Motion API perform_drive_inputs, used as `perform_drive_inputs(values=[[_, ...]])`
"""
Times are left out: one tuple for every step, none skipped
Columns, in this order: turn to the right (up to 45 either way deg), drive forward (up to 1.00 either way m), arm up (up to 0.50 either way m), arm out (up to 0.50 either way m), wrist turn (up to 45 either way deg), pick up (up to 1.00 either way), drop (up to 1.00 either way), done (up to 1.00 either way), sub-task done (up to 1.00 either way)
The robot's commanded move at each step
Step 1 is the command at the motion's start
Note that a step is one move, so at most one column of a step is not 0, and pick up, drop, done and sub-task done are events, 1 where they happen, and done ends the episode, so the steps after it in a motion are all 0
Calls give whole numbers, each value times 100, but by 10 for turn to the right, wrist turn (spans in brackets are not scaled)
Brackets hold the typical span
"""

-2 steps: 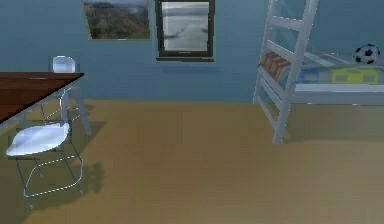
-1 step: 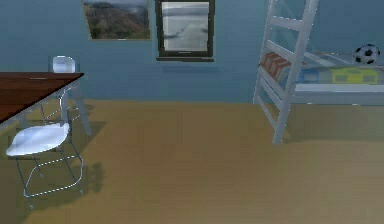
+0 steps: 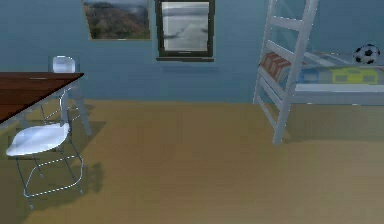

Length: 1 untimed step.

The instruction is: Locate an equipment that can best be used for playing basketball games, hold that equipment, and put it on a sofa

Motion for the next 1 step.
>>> perform_drive_inputs(values=[[0,0,0,0,450,0,0,0,0]])
